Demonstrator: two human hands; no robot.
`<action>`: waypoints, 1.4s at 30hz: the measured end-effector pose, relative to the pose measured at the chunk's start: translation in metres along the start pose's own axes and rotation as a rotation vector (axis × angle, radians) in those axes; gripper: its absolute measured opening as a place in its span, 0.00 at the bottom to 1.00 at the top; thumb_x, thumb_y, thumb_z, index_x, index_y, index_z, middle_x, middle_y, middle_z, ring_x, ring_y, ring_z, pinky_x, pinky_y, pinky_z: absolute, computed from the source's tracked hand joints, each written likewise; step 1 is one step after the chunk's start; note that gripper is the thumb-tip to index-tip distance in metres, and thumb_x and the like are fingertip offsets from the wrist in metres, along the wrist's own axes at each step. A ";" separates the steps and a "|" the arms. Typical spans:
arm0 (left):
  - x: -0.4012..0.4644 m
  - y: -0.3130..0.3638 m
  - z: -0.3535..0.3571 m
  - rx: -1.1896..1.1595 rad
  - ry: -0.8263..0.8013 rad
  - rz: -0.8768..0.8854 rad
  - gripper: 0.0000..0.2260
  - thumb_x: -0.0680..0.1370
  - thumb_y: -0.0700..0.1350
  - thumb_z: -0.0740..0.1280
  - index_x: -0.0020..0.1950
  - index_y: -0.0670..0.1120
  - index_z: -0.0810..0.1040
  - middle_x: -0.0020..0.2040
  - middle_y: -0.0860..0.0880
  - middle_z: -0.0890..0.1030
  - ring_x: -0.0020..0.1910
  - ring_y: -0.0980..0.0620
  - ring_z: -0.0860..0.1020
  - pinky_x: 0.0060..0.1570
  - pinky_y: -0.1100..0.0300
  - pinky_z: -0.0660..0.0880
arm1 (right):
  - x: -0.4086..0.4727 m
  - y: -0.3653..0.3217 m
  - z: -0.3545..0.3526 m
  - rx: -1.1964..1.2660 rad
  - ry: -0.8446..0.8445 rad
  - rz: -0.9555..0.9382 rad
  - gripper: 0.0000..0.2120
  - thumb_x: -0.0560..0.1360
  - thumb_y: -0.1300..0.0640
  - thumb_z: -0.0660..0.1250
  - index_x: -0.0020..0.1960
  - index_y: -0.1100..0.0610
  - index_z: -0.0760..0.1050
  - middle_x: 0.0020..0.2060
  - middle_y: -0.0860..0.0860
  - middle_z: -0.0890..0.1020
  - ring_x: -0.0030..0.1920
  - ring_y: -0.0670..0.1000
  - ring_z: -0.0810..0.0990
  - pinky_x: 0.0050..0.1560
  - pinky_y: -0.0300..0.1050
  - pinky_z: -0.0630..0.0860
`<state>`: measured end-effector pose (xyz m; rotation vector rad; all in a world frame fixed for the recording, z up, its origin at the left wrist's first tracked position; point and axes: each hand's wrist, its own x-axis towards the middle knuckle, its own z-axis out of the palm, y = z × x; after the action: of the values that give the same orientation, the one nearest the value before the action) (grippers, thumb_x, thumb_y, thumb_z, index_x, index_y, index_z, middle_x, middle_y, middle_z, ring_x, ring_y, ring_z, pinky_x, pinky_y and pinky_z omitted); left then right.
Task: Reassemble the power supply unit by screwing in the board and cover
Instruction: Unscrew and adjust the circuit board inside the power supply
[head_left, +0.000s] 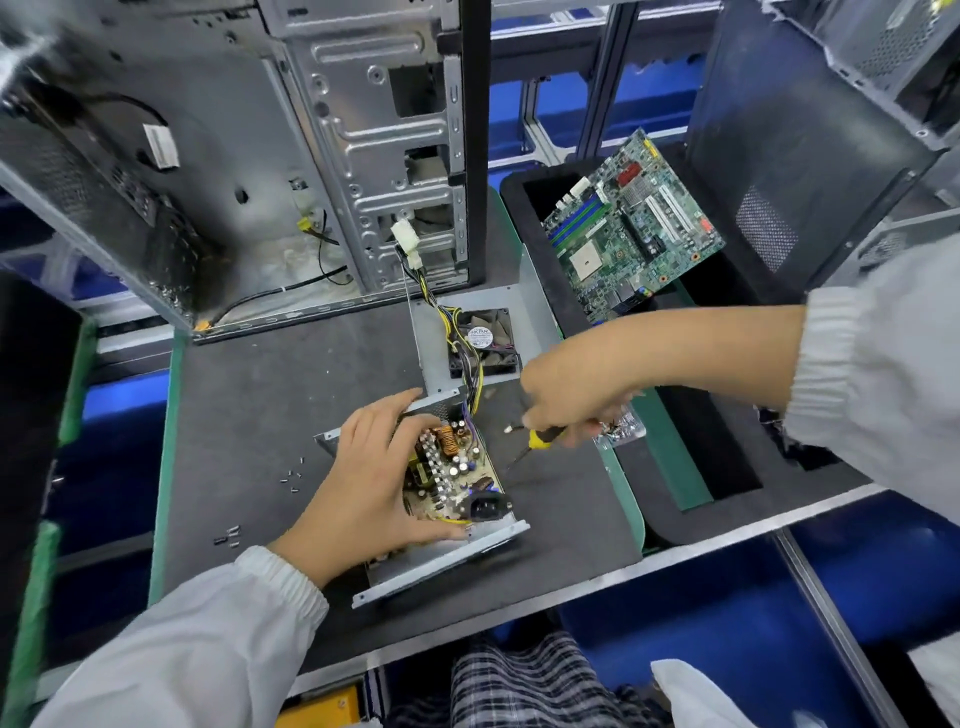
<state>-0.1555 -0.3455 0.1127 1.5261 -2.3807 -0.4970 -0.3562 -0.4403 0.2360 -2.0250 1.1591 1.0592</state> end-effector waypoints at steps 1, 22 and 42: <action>-0.004 -0.003 -0.006 -0.038 -0.002 0.017 0.46 0.61 0.75 0.68 0.68 0.45 0.71 0.74 0.44 0.64 0.75 0.45 0.61 0.74 0.47 0.51 | -0.008 0.004 -0.009 -0.045 0.034 -0.013 0.21 0.81 0.55 0.54 0.32 0.60 0.71 0.23 0.51 0.74 0.18 0.48 0.65 0.25 0.36 0.66; -0.139 -0.110 -0.026 -0.188 0.137 -0.739 0.10 0.72 0.42 0.76 0.37 0.53 0.78 0.35 0.54 0.75 0.36 0.55 0.74 0.43 0.54 0.76 | -0.008 -0.043 -0.005 -0.105 0.420 -0.200 0.14 0.80 0.41 0.50 0.45 0.49 0.67 0.36 0.44 0.75 0.37 0.41 0.71 0.44 0.44 0.73; -0.108 -0.067 -0.037 -0.835 0.468 -0.657 0.04 0.77 0.34 0.68 0.45 0.41 0.79 0.45 0.47 0.85 0.42 0.50 0.83 0.39 0.62 0.78 | -0.002 -0.040 0.010 0.030 0.521 -0.237 0.13 0.79 0.40 0.52 0.43 0.46 0.66 0.33 0.44 0.74 0.35 0.41 0.71 0.45 0.49 0.75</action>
<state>-0.0420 -0.2779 0.1131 1.6828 -1.0540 -0.9725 -0.3251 -0.4137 0.2363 -2.4195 1.1238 0.4025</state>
